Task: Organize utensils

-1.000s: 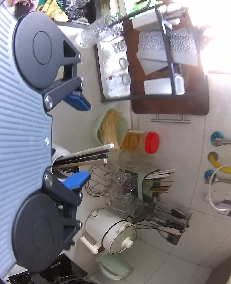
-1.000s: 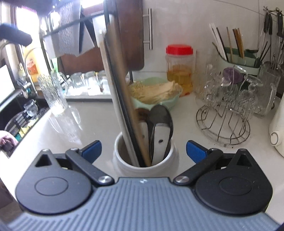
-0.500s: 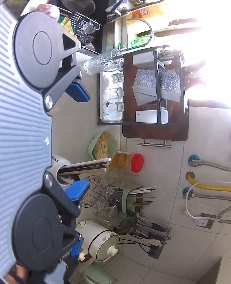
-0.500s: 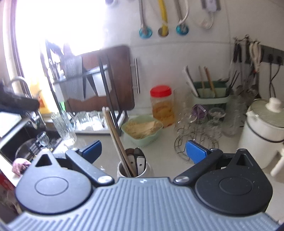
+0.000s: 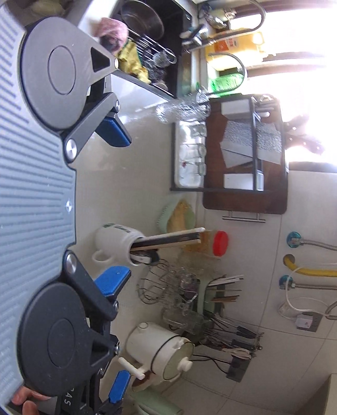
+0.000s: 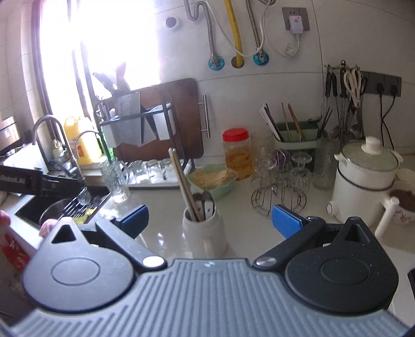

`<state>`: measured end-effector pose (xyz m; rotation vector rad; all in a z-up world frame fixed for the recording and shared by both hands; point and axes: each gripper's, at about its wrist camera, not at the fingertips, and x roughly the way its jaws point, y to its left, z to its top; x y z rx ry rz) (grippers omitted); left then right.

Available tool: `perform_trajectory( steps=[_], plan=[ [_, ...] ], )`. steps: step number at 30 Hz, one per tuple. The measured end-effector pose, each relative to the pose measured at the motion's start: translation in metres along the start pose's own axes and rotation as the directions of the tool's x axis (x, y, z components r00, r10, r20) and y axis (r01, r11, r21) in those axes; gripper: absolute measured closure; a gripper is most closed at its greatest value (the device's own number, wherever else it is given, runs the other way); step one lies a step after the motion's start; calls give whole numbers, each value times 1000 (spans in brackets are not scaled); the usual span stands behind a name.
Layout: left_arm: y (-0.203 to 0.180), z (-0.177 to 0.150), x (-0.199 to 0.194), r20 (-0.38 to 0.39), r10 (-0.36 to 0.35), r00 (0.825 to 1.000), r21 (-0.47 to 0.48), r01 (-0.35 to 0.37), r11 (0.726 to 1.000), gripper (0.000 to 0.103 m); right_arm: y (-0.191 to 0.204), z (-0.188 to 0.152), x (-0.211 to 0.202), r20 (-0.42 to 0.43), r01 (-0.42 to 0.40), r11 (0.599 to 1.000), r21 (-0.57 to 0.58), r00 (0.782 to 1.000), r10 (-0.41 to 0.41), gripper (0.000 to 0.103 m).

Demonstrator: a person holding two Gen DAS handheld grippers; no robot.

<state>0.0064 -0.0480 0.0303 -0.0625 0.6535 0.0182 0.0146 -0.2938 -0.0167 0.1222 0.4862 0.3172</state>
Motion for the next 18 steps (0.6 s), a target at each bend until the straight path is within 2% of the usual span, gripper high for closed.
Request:
perform_trajectory(
  steps=[5,12,18],
  plan=[
    [4,-23,-18,13,23,1000,-41,-22,999,3,-3,-14,-17,-12,-15,999,31,1000,15,0],
    [0,-51,-29,8,25,1000,-36,-25,999,3,2,-28,-33,-4,-24,1000,7,1000,24,0],
    [0,-62,-38,9,33,999,-67,-32,997,3,5,-34,-41,-9,-36,999,2,999,36,0]
  ],
)
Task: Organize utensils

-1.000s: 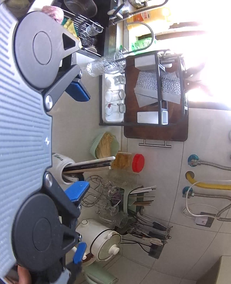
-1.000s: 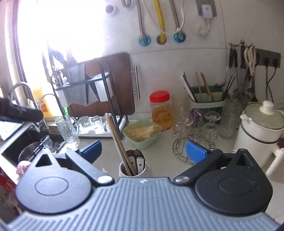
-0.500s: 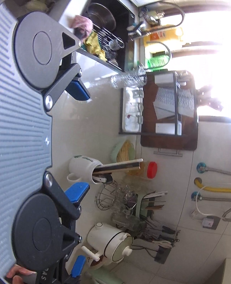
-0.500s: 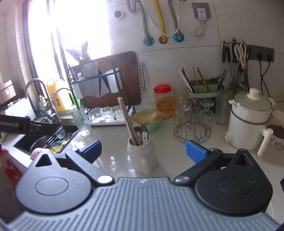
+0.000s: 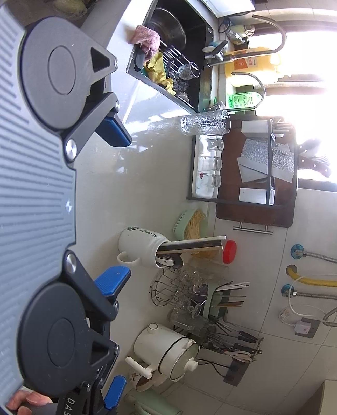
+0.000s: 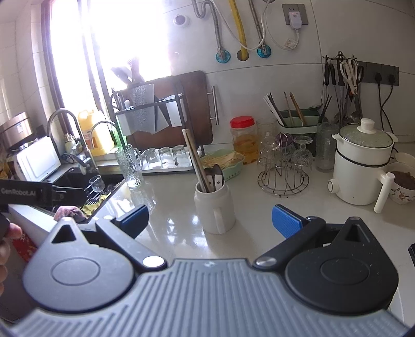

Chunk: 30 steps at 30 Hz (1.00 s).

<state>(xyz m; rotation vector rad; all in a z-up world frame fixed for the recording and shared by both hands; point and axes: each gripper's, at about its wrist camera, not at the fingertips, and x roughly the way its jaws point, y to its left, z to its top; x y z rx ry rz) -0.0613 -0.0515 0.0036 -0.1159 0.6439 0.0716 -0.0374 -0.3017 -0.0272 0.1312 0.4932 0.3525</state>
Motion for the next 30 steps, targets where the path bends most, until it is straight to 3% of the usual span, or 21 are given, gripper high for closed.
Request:
perform_trajectory(
  steps=[9,30],
  plan=[
    [-2,-4,-5,6,0,1000,-7,0,1000,3,1,-6,-3,-13,2,999,-34,1000,-2,0],
    [-7,-11,32,-42,-45,998,20,45,999,3,-4,-16,6,-36,21,1000,-17,999,-21,0]
  ],
)
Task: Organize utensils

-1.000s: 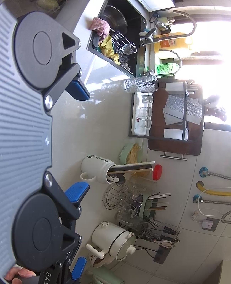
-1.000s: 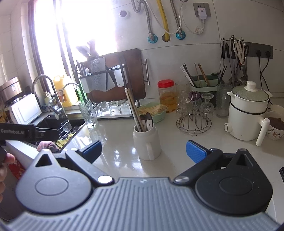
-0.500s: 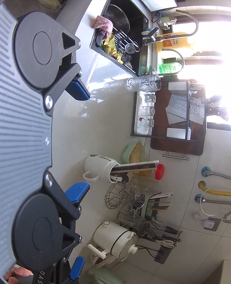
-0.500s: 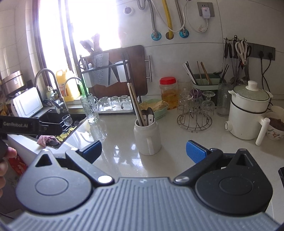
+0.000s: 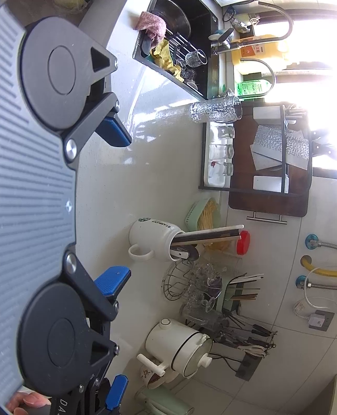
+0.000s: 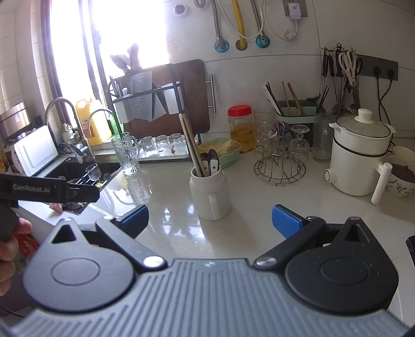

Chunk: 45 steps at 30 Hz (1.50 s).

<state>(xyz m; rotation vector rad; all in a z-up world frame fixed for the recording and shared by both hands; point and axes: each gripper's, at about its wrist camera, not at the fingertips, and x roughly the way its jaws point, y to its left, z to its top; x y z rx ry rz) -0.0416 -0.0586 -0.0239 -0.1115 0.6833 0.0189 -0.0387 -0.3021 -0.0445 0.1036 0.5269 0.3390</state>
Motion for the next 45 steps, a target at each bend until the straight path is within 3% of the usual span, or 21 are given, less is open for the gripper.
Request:
perform_trajectory(
  steps=[45],
  plan=[
    [0,14,21,-21,-8,1000,19,9,1000,3,0,10,20,10,19,1000,-2,1000,-19,0]
  ],
)
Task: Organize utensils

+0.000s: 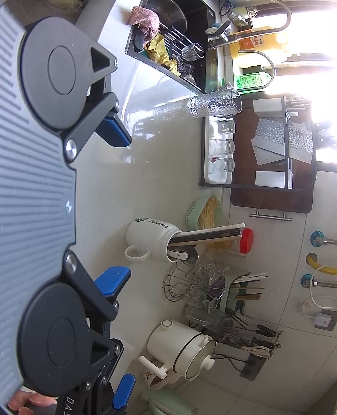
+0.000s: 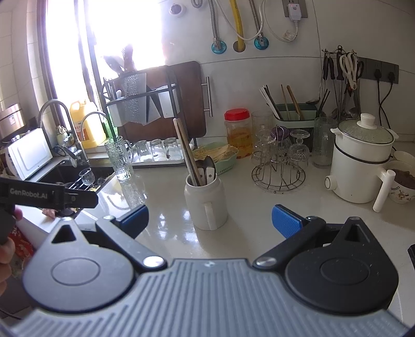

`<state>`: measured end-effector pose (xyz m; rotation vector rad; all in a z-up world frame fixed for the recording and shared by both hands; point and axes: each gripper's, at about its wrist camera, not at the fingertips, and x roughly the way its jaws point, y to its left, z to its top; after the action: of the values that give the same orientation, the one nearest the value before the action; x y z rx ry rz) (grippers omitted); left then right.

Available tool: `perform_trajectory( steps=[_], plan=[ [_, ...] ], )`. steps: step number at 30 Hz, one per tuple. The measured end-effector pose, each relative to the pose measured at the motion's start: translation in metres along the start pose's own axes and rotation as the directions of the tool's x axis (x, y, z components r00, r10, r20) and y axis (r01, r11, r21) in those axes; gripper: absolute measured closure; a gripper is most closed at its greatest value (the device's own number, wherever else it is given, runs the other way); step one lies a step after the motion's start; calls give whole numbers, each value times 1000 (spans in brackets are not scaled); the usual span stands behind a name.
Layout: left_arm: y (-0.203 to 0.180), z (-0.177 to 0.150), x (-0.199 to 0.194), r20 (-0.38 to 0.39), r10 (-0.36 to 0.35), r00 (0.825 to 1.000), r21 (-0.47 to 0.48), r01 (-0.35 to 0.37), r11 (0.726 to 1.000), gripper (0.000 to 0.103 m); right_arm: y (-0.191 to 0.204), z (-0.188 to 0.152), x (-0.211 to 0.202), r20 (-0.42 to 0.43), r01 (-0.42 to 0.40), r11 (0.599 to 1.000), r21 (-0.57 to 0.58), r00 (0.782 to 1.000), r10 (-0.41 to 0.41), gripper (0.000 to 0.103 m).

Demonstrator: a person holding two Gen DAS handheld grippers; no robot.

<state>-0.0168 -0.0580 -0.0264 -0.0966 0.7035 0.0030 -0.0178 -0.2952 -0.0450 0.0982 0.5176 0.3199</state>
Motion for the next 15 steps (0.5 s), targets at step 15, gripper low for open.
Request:
perform_trajectory(
  steps=[15],
  plan=[
    [-1,-2,-2,4,-2,1000,-8,2,1000,3,-2,0,-2,3,1,1000,-1,1000,-1,0]
  ],
)
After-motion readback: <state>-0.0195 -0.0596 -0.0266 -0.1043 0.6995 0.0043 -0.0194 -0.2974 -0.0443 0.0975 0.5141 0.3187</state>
